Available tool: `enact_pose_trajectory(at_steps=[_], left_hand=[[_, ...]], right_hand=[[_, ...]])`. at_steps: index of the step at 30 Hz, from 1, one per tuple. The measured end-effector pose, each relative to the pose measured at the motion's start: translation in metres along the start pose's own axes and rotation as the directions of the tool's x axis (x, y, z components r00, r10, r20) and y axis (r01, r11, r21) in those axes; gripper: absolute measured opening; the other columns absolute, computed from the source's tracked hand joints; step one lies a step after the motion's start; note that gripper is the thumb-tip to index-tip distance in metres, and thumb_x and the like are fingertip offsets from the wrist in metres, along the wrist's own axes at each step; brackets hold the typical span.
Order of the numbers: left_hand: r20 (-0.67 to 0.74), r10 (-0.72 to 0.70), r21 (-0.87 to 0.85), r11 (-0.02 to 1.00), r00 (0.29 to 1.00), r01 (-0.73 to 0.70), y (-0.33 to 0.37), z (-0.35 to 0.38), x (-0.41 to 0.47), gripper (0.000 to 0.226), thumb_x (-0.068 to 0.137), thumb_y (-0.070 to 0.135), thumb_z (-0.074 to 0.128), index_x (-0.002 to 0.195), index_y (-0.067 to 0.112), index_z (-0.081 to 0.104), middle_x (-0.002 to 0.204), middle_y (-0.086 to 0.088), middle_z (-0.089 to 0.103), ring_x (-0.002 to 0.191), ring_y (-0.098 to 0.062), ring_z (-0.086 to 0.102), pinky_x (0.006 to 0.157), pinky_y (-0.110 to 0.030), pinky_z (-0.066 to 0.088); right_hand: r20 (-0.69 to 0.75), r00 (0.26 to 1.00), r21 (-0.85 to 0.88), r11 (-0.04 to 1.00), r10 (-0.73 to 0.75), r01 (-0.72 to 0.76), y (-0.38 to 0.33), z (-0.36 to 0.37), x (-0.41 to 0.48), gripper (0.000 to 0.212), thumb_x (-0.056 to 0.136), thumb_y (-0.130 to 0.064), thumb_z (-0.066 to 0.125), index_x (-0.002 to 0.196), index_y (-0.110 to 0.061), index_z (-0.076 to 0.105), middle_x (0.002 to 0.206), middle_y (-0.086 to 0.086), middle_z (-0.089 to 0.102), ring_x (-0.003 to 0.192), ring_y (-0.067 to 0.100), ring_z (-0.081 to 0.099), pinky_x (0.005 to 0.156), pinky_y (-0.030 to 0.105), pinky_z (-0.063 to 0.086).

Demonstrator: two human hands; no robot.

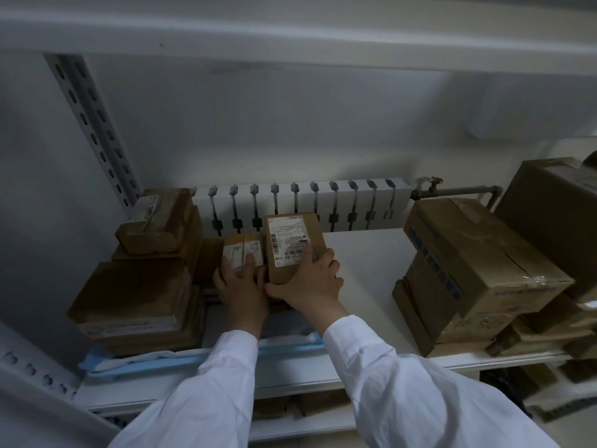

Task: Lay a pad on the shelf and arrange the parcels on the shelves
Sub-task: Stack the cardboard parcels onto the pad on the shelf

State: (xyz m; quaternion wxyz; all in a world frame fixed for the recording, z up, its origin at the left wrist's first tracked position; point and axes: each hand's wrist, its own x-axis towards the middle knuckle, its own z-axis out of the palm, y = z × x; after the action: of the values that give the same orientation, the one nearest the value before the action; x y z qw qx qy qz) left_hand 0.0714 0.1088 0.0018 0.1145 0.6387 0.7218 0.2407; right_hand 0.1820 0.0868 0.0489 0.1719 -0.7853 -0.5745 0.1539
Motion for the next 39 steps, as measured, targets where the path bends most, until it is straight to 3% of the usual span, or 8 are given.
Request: enact_pose_trajectory(at_steps=[9,13,16,19,22,28,35,39], left_hand=[[0.025,0.003,0.046,0.999,1.000,-0.004,-0.011,-0.003,0.000,0.043,0.099,0.041,0.029,0.140,0.036,0.037,0.157,-0.007,0.011,0.138,-0.035,0.010,0.113,-0.047,0.013],[0.001,0.028,-0.016,0.999,1.000,-0.028,-0.012,-0.007,0.002,0.042,0.100,0.034,0.029,0.140,0.029,0.041,0.157,-0.008,0.016,0.139,-0.034,0.012,0.115,-0.044,0.013],[0.076,0.119,0.146,0.981,0.990,-0.129,-0.011,-0.007,0.005,0.045,0.101,0.037,0.024,0.144,0.031,0.032,0.158,-0.002,0.014,0.144,-0.030,0.005,0.118,-0.047,0.003],[0.153,0.090,0.126,0.986,0.984,-0.110,-0.007,-0.007,0.004,0.050,0.098,0.050,0.019,0.146,0.039,0.021,0.159,0.002,0.007,0.146,-0.026,-0.004,0.113,-0.052,-0.011],[0.169,0.075,0.146,0.984,0.983,-0.101,-0.005,-0.010,0.002,0.052,0.095,0.056,0.021,0.145,0.039,0.024,0.159,0.002,0.009,0.146,-0.026,-0.004,0.110,-0.054,-0.016],[0.190,0.146,0.149,0.973,0.971,-0.175,0.003,-0.014,-0.003,0.047,0.097,0.052,0.020,0.144,0.048,0.016,0.160,-0.001,0.000,0.145,-0.031,-0.013,0.108,-0.055,-0.018],[0.289,0.091,0.144,0.980,0.953,-0.137,0.006,-0.015,-0.006,0.048,0.096,0.055,0.013,0.144,0.049,0.009,0.159,-0.004,-0.007,0.143,-0.033,-0.020,0.107,-0.056,-0.020],[0.209,0.111,0.036,0.992,0.972,-0.121,0.016,-0.022,-0.006,0.049,0.098,0.050,0.018,0.146,0.042,0.017,0.160,-0.004,0.000,0.145,-0.031,-0.012,0.111,-0.052,-0.015]], right_hand=[[0.084,0.996,-0.046,0.999,0.007,-0.003,0.001,0.005,0.002,0.120,0.061,-0.079,0.059,0.147,-0.024,-0.005,0.152,0.021,-0.002,0.137,0.042,0.014,0.108,0.050,0.026],[0.117,0.993,-0.096,0.995,-0.020,0.032,0.005,0.008,0.000,0.114,0.071,-0.066,0.064,0.147,-0.025,-0.010,0.152,0.023,-0.012,0.138,0.043,0.013,0.109,0.048,0.028],[0.112,0.993,-0.128,0.990,-0.036,0.050,0.007,0.009,0.000,0.104,0.078,-0.053,0.066,0.147,-0.025,-0.007,0.153,0.024,-0.010,0.137,0.042,0.017,0.107,0.046,0.031],[0.137,0.990,-0.145,0.988,-0.040,0.060,0.009,0.007,0.000,0.100,0.082,-0.045,0.066,0.148,-0.026,-0.006,0.153,0.025,-0.007,0.137,0.042,0.021,0.107,0.045,0.033],[0.169,0.984,-0.148,0.986,-0.051,0.076,0.012,0.003,-0.001,0.100,0.081,-0.043,0.068,0.148,-0.026,-0.005,0.153,0.024,-0.006,0.137,0.042,0.022,0.106,0.045,0.033],[0.121,0.985,-0.149,0.978,-0.127,0.144,0.018,-0.003,-0.006,0.106,0.079,-0.040,0.070,0.148,-0.026,-0.009,0.157,0.011,-0.013,0.144,0.039,-0.003,0.115,0.048,0.011],[0.081,0.980,-0.123,0.974,-0.181,0.190,0.022,0.003,-0.013,0.097,0.084,-0.036,0.063,0.149,-0.026,-0.009,0.158,0.006,-0.012,0.144,0.032,-0.010,0.115,0.044,-0.005],[0.015,0.976,-0.088,0.972,-0.219,0.220,0.016,-0.009,-0.015,0.089,0.087,-0.034,0.059,0.149,-0.030,-0.005,0.158,0.003,-0.010,0.145,0.030,-0.010,0.114,0.042,-0.008]])
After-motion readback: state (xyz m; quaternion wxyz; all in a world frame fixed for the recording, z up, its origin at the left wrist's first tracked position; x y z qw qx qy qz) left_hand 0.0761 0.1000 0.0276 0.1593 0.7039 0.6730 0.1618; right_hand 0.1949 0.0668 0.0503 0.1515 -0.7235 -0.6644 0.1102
